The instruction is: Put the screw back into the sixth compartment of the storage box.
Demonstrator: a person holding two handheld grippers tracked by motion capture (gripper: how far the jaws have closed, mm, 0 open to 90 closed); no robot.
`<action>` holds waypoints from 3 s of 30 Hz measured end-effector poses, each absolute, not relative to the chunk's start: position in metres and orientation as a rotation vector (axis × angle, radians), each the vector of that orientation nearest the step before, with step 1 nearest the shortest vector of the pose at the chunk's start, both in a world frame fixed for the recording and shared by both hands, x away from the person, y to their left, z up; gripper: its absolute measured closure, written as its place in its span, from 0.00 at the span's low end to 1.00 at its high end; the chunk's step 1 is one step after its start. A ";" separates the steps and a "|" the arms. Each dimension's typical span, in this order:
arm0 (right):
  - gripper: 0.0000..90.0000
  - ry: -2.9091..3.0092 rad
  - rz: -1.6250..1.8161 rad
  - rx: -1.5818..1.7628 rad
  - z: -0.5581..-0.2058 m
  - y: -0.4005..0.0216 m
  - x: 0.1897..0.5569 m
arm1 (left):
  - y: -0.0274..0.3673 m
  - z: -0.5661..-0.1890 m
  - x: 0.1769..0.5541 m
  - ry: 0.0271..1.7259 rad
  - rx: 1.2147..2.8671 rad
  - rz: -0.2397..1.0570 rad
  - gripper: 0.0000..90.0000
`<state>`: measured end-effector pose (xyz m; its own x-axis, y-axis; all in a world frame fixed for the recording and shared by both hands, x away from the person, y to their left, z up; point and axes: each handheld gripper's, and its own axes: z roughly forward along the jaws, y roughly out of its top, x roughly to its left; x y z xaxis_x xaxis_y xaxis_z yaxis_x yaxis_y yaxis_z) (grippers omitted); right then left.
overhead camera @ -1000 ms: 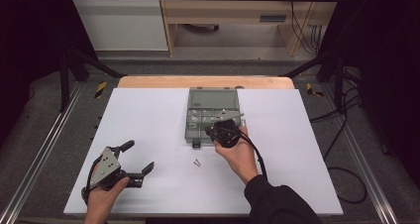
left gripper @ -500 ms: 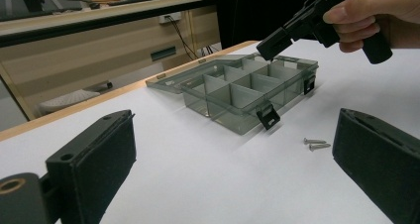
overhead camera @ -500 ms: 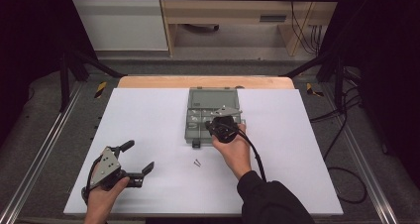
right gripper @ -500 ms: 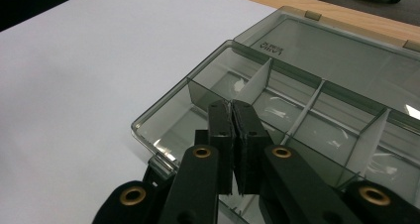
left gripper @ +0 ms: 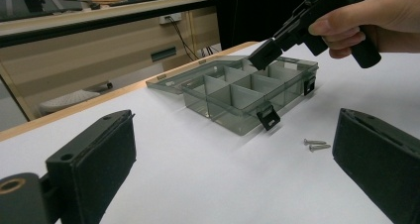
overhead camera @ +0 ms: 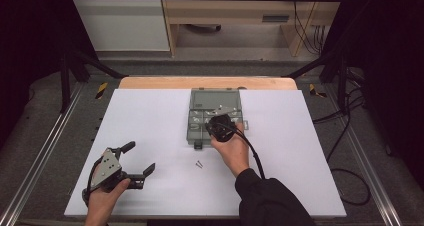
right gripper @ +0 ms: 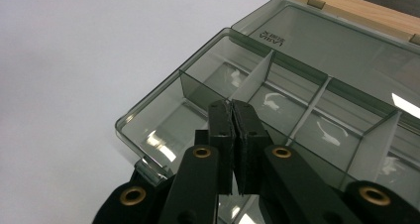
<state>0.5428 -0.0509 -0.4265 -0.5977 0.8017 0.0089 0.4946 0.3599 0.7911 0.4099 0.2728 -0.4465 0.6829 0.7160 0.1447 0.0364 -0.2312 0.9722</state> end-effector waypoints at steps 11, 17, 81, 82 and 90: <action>0.67 2.265 1.042 1.141 -0.425 -0.049 0.540 | 0.273 -0.446 0.410 0.611 1.704 0.708 0.03; 0.35 2.329 0.993 1.072 -0.412 -0.047 0.518 | 0.273 -0.447 0.410 0.612 1.705 0.709 0.03; 0.90 2.712 0.792 0.996 -0.452 -0.017 0.488 | 0.271 -0.448 0.410 0.608 1.722 0.696 0.04; 0.90 2.711 0.789 1.017 -0.452 -0.016 0.487 | 0.271 -0.448 0.410 0.610 1.717 0.693 0.04; 0.94 2.715 0.784 1.034 -0.455 -0.015 0.489 | 0.271 -0.448 0.410 0.608 1.721 0.692 0.04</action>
<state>0.4888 -0.0154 -0.4553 -0.7562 0.6516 0.0588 0.5827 0.6299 0.5134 0.4103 0.2711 -0.4476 0.6943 0.7059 0.1398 0.0478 -0.2391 0.9698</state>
